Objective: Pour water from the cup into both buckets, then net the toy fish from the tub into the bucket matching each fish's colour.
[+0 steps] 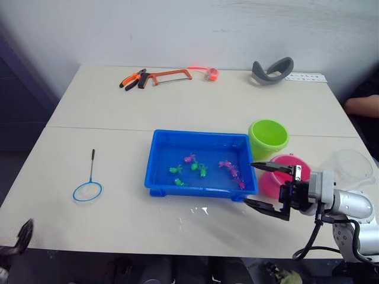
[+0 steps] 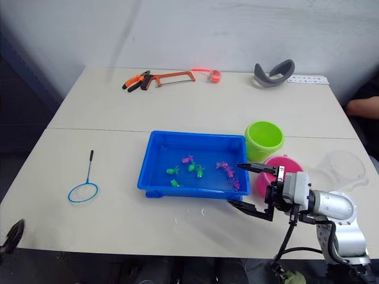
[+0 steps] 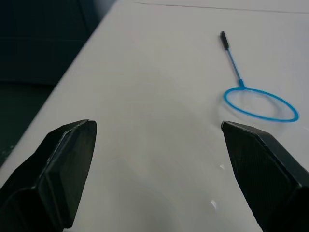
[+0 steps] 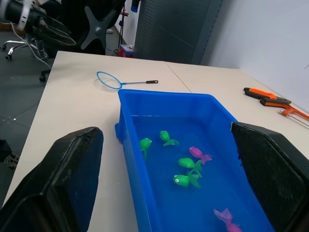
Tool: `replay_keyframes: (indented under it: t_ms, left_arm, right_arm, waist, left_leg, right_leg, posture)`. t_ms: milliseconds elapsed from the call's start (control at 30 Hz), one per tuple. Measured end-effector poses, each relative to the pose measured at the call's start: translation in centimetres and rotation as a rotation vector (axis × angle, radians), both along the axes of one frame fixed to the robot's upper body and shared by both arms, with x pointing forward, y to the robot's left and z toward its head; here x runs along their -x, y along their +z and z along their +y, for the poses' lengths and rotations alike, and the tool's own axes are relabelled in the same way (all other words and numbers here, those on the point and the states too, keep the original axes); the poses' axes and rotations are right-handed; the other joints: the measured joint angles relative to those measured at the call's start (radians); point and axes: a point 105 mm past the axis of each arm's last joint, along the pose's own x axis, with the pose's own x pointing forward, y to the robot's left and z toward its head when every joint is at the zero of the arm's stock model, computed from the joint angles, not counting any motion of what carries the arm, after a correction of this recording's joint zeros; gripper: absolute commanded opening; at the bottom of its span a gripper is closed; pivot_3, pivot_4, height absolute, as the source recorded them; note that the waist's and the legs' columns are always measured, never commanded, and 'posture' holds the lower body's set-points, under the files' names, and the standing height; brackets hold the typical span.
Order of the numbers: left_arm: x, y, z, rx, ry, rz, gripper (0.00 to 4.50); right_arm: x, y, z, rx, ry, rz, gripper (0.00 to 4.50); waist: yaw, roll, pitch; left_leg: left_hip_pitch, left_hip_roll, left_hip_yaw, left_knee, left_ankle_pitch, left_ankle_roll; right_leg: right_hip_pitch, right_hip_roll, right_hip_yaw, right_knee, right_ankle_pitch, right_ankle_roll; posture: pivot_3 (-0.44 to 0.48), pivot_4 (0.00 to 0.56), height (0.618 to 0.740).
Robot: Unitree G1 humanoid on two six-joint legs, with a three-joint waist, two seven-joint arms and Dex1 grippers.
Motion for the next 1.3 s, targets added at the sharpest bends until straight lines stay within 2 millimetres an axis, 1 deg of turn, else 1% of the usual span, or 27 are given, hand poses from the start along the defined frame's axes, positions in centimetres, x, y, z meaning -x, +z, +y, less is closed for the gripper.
replay_keyframes:
  t_ms: [100, 133, 200, 233, 267, 300, 367, 433, 533, 567, 700, 733, 767, 800, 833, 933, 967, 1000, 1033, 1067, 1100, 1167, 1300]
  left_arm:
    - [-3.5, 1.1, -2.0, 0.025, -0.076, 0.036, 4.50]
    - [-5.1, 1.4, -2.7, 0.041, -0.098, 0.065, 4.50]
    - [-6.9, 2.3, -3.4, 0.038, -0.114, 0.078, 4.50]
    - [-8.3, 2.7, -3.9, 0.040, -0.121, 0.104, 4.50]
    - [-8.5, 2.8, -4.0, 0.039, -0.122, 0.108, 4.50]
    - [-9.7, 3.1, -4.5, 0.046, -0.130, 0.127, 4.50]
    - [-11.4, 2.7, -4.9, 0.058, -0.128, 0.198, 4.50]
    - [-13.1, 1.7, -5.0, 0.072, -0.105, 0.265, 4.50]
    - [-14.7, 0.2, -4.8, 0.106, -0.066, 0.339, 4.50]
    - [-14.8, 0.0, -4.7, 0.112, -0.060, 0.348, 4.50]
    - [-16.1, -1.7, -5.4, 0.154, -0.079, 0.406, 4.50]
    - [-16.6, -1.7, -5.7, 0.157, -0.080, 0.398, 4.50]
    - [-16.9, -1.7, -5.8, 0.159, -0.080, 0.397, 3.97]
    - [-17.0, -1.8, -5.6, 0.158, -0.074, 0.399, 3.75]
    - [-17.1, -1.9, -5.5, 0.163, -0.066, 0.404, 3.38]
    - [-17.3, -2.2, -5.1, 0.178, -0.035, 0.414, 1.98]
    - [-17.2, -2.3, -4.9, 0.180, -0.022, 0.414, 1.60]
    - [-17.2, -2.4, -4.8, 0.182, -0.017, 0.415, 1.23]
    - [-17.1, -2.6, -4.8, 0.189, -0.014, 0.419, 0.71]
    - [-17.1, -2.8, -4.8, 0.200, -0.012, 0.421, 0.30]
    - [-17.1, -3.0, -4.8, 0.209, -0.010, 0.422, 0.01]
    - [-17.1, -3.1, -4.7, 0.211, -0.009, 0.423, 0.01]
    - [-17.1, -2.8, -4.5, 0.193, -0.023, 0.405, 0.01]
  right_arm:
    - [0.1, 0.4, 0.6, 0.006, 0.012, 0.011, 4.46]
    - [0.1, 0.6, 0.8, 0.009, 0.014, 0.021, 4.46]
    - [0.2, 0.9, 1.2, 0.009, 0.023, 0.021, 4.46]
    - [0.3, 1.0, 1.4, 0.011, 0.024, 0.033, 4.46]
    - [0.3, 1.1, 1.5, 0.011, 0.026, 0.033, 4.46]
    - [0.3, 1.1, 1.6, 0.011, 0.022, 0.043, 4.46]
    - [0.2, 1.2, 1.8, 0.016, 0.021, 0.050, 4.46]
    - [0.2, 1.5, 2.0, 0.016, 0.011, 0.043, 4.46]
    - [0.1, 1.3, 1.9, 0.026, -0.017, 0.053, 4.46]
    - [0.1, 1.3, 1.9, 0.030, -0.021, 0.054, 4.46]
    - [0.3, 1.1, 1.9, 0.047, -0.039, 0.048, 4.46]
    - [0.3, 1.1, 1.9, 0.049, -0.048, 0.041, 4.46]
    - [0.2, 1.2, 1.9, 0.052, -0.054, 0.037, 4.50]
    - [0.2, 1.2, 1.9, 0.053, -0.056, 0.034, 4.50]
    - [0.3, 1.1, 1.9, 0.058, -0.060, 0.033, 4.50]
    - [0.4, 0.8, 1.8, 0.070, -0.071, 0.032, 4.50]
    - [0.5, 0.8, 1.8, 0.072, -0.073, 0.026, 4.50]
    - [0.5, 0.8, 1.8, 0.075, -0.076, 0.023, 4.50]
    - [0.4, 0.8, 1.7, 0.077, -0.079, 0.019, 4.50]
    - [0.4, 0.9, 1.7, 0.077, -0.083, 0.013, 4.50]
    - [0.5, 1.1, 1.7, 0.078, -0.085, 0.005, 4.50]
    - [0.6, 1.3, 1.5, 0.081, -0.092, -0.005, 4.50]
    - [0.8, 0.9, 1.2, 0.100, -0.098, 0.017, 4.50]
  waist:
    - [-0.002, 0.000, 0.000]
    - [0.000, 0.000, 0.000]
    - [-0.002, 0.000, 0.000]
    - [-0.002, 0.001, 0.000]
    - [-0.002, 0.001, 0.000]
    - [-0.003, 0.001, 0.000]
    - [-0.002, 0.001, 0.001]
    - [-0.003, 0.001, 0.000]
    - [-0.002, 0.001, 0.000]
    - [-0.002, 0.001, 0.000]
    - [-0.001, 0.000, 0.000]
    - [0.000, 0.000, 0.000]
    - [0.002, 0.000, 0.000]
    - [0.003, 0.000, 0.000]
    - [0.003, 0.001, 0.000]
    - [0.005, 0.001, 0.000]
    - [0.004, 0.002, -0.001]
    - [0.004, 0.003, -0.001]
    - [0.004, 0.005, -0.002]
    - [0.004, 0.006, -0.003]
    - [0.004, 0.009, -0.005]
    - [0.004, 0.011, -0.006]
    - [0.003, 0.012, -0.006]
  left_leg:
    - [0.000, 0.000, 0.000, 0.000, 0.001, 0.001]
    - [0.000, 0.000, 0.000, 0.000, 0.001, 0.001]
    - [0.000, 0.000, 0.000, 0.000, 0.002, 0.001]
    - [0.000, 0.000, 0.000, 0.000, 0.003, 0.002]
    - [0.000, 0.000, 0.000, 0.000, 0.003, 0.002]
    - [0.001, 0.000, 0.000, 0.000, 0.003, 0.002]
    - [0.000, 0.000, 0.000, 0.000, 0.004, 0.001]
    - [0.000, 0.000, 0.001, 0.000, 0.004, 0.001]
    - [0.000, 0.000, 0.001, 0.000, 0.005, 0.001]
    - [0.000, 0.000, 0.001, 0.000, 0.005, 0.001]
    - [0.000, -0.001, 0.001, 0.000, 0.005, 0.001]
    - [0.000, -0.001, 0.002, 0.000, 0.006, 0.001]
    - [0.000, -0.001, 0.002, 0.001, 0.007, 0.001]
    - [0.000, -0.001, 0.001, 0.000, 0.008, 0.000]
    - [0.001, -0.001, 0.001, 0.000, 0.008, 0.000]
    - [0.002, -0.002, 0.001, 0.000, 0.009, 0.000]
    - [0.002, -0.002, 0.001, 0.000, 0.009, 0.000]
    - [0.002, -0.002, 0.002, 0.000, 0.009, 0.000]
    - [0.002, -0.002, 0.002, 0.000, 0.009, 0.000]
    - [0.002, -0.002, 0.002, 0.000, 0.009, 0.000]
    - [0.002, -0.002, 0.002, 0.000, 0.009, 0.000]
    - [0.003, -0.002, 0.002, 0.000, 0.009, 0.000]
    - [0.003, -0.002, 0.002, 0.000, 0.009, 0.000]
  right_leg:
    - [0.000, 0.000, 0.000, 0.001, 0.000, 0.000]
    - [0.000, 0.000, 0.000, 0.001, 0.000, 0.000]
    - [0.000, 0.001, 0.000, 0.003, 0.000, 0.000]
    - [0.000, 0.001, 0.000, 0.005, 0.000, 0.000]
    - [-0.001, 0.001, 0.000, 0.006, 0.000, 0.000]
    - [0.000, 0.002, 0.000, 0.007, 0.000, 0.000]
    - [-0.001, 0.003, -0.001, 0.008, 0.000, 0.000]
    - [-0.001, 0.003, -0.001, 0.009, 0.000, 0.000]
    - [-0.001, 0.004, -0.002, 0.009, 0.000, 0.000]
    - [-0.001, 0.004, -0.002, 0.009, 0.000, 0.000]
    - [-0.001, 0.003, -0.002, 0.009, 0.000, 0.001]
    - [-0.001, 0.003, -0.002, 0.009, 0.000, 0.001]
    - [0.000, 0.003, -0.002, 0.009, 0.000, 0.001]
    - [0.000, 0.003, -0.002, 0.009, 0.000, 0.001]
    - [0.000, 0.003, -0.002, 0.010, 0.000, 0.001]
    - [0.000, 0.002, -0.002, 0.012, 0.000, 0.001]
    - [0.000, 0.002, -0.001, 0.012, 0.000, 0.001]
    - [0.000, 0.002, -0.001, 0.012, 0.000, 0.001]
    - [0.000, 0.002, -0.001, 0.012, 0.000, 0.001]
    - [0.000, 0.002, -0.001, 0.012, 0.000, 0.001]
    - [0.000, 0.002, -0.001, 0.012, 0.000, 0.001]
    - [0.000, 0.002, -0.001, 0.012, 0.000, 0.001]
    - [0.000, 0.002, -0.001, 0.013, 0.000, 0.001]
  posture:
    - [0.000, 0.150, 0.740]
    - [0.000, 0.150, 0.740]
    - [0.000, 0.150, 0.740]
    - [0.000, 0.150, 0.740]
    - [0.000, 0.150, 0.740]
    - [0.000, 0.150, 0.740]
    - [0.000, 0.150, 0.740]
    - [0.000, 0.150, 0.740]
    - [0.000, 0.150, 0.740]
    - [0.000, 0.150, 0.740]
    - [0.000, 0.150, 0.740]
    - [0.000, 0.150, 0.740]
    - [0.000, 0.150, 0.740]
    - [0.000, 0.150, 0.740]
    - [0.000, 0.150, 0.740]
    - [0.000, 0.150, 0.740]
    - [0.000, 0.150, 0.740]
    - [0.000, 0.150, 0.740]
    - [0.000, 0.150, 0.740]
    - [0.000, 0.150, 0.740]
    - [0.000, 0.150, 0.740]
    - [0.000, 0.150, 0.740]
    - [0.000, 0.150, 0.740]
